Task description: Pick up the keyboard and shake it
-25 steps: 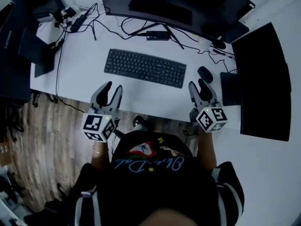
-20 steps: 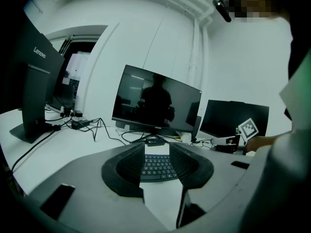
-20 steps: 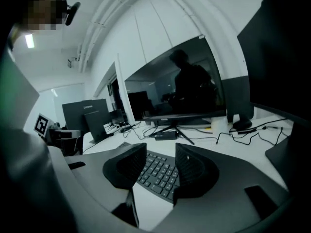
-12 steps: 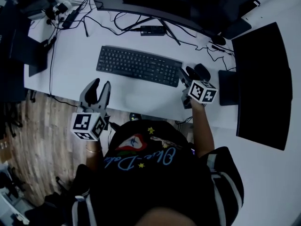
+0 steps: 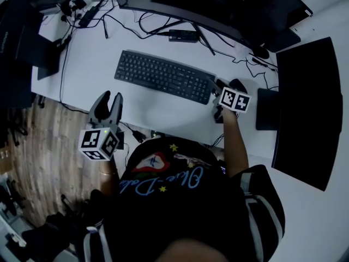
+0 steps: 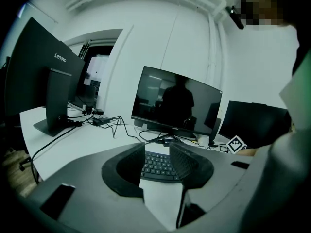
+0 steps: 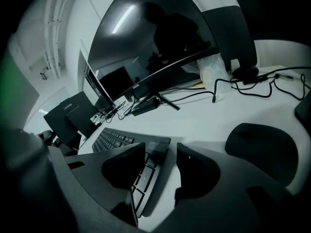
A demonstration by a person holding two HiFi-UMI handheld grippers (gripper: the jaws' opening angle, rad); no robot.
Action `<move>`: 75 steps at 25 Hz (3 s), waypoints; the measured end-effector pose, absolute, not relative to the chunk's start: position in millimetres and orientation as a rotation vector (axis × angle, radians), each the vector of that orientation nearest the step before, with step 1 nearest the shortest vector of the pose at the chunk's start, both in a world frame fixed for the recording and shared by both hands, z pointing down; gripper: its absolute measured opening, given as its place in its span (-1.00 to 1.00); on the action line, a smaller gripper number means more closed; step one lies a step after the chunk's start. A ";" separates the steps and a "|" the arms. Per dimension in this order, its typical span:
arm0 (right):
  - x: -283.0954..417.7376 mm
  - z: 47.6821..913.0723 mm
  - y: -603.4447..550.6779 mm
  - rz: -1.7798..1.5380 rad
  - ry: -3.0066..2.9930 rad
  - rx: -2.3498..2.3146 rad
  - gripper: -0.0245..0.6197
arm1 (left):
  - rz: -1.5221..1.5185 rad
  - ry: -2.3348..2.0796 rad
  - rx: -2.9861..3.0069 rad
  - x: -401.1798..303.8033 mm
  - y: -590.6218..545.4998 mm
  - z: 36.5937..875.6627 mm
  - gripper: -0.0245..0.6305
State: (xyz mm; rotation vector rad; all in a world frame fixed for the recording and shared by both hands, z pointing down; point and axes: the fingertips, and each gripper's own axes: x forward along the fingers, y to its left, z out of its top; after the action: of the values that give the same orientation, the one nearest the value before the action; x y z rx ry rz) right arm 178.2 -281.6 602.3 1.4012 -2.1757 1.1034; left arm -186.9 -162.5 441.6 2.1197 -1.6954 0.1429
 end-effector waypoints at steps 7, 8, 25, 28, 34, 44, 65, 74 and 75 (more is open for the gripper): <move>166.9 611.8 -288.6 1.162 -2.156 1.355 -0.40 | 0.147 -1.722 2.091 -187.7 -156.8 445.8 -0.51; 163.5 612.1 -288.9 1.172 -2.163 1.328 -0.40 | 0.150 -1.725 2.084 -187.6 -155.5 447.3 -0.51; 157.7 613.8 -283.6 1.110 -2.198 1.143 -0.36 | 0.314 -1.697 1.926 -221.2 -190.0 528.8 -0.45; 159.3 616.2 -283.9 1.106 -2.195 1.147 -0.36 | 0.329 -1.635 1.909 -226.7 -207.9 546.2 -0.42; 159.9 616.1 -282.6 1.102 -2.170 1.194 -0.36 | 0.382 -1.489 1.894 -242.8 -241.5 576.5 -0.35; 156.3 612.0 -281.2 1.100 -2.161 1.252 -0.36 | 0.624 -1.257 1.882 -247.7 -266.0 620.3 -0.24; 157.1 613.3 -278.1 1.059 -2.174 1.312 -0.40 | 0.709 -1.192 1.951 -219.1 -280.5 629.9 -0.18; 148.9 597.7 -277.1 0.945 -2.250 1.341 -0.42 | 0.686 -1.264 1.967 -227.1 -268.8 624.5 -0.18; 146.8 595.3 -277.7 0.929 -2.259 1.342 -0.42 | 0.682 -1.273 1.966 -229.2 -267.1 624.2 -0.18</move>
State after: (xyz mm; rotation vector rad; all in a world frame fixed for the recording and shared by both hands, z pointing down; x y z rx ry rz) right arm 146.8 -277.7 595.3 1.3419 -2.2591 0.9285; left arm -229.2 -267.1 624.2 1.9659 -1.2728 0.6817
